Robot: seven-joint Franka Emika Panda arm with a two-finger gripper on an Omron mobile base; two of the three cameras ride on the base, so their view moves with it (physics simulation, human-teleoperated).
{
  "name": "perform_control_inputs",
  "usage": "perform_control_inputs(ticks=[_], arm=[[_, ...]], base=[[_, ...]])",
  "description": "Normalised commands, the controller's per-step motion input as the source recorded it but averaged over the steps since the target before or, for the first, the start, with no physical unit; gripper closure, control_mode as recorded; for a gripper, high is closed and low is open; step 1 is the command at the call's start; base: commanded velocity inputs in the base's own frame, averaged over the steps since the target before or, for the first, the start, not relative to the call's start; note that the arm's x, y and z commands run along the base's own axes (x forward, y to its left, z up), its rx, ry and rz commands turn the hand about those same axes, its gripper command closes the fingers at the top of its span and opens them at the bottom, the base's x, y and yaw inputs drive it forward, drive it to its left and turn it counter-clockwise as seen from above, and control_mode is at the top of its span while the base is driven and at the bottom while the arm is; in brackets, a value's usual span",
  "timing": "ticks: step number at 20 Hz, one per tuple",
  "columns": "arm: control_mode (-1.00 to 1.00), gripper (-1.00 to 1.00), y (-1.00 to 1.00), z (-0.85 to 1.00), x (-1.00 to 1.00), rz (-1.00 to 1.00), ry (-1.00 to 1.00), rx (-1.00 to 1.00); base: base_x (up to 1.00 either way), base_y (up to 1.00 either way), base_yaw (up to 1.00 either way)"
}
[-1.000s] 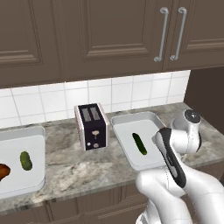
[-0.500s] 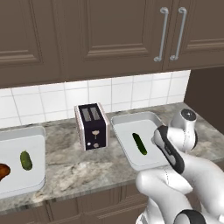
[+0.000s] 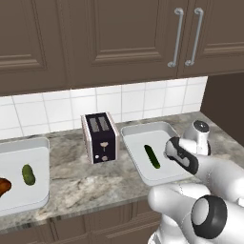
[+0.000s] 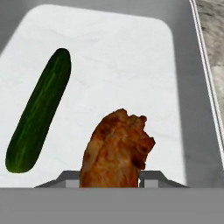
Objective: Place one cucumber and one chicken drumstick in each tupperware on the nearby counter, to pack two identical lunches.
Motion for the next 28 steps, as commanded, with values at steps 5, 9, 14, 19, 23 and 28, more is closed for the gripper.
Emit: perform_control_inputs(ticks=[5, 9, 14, 19, 23, 28], arm=[[-1.00, 1.00, 0.10, -0.38, 0.14, -0.01, 0.00, 0.00], [-1.00, -1.00, 0.13, -0.29, 0.03, -0.01, 0.00, 0.00], [-1.00, -1.00, 0.06, -0.23, 0.05, -0.01, 0.00, 0.00], [-1.00, -1.00, 0.05, -0.12, 0.07, 0.00, 0.00, 0.00], [-1.00, -1.00, 0.19, -0.02, 0.05, 0.00, 0.00, 0.00], [-1.00, -1.00, 0.39, -0.01, 0.14, 0.00, 0.00, -0.02]], base=[[0.00, 0.00, 0.00], [0.00, 0.00, 0.00], [0.00, 0.00, 0.00], [0.00, 0.00, 0.00], [0.00, 0.00, 0.00], [0.00, 0.00, 0.00]])
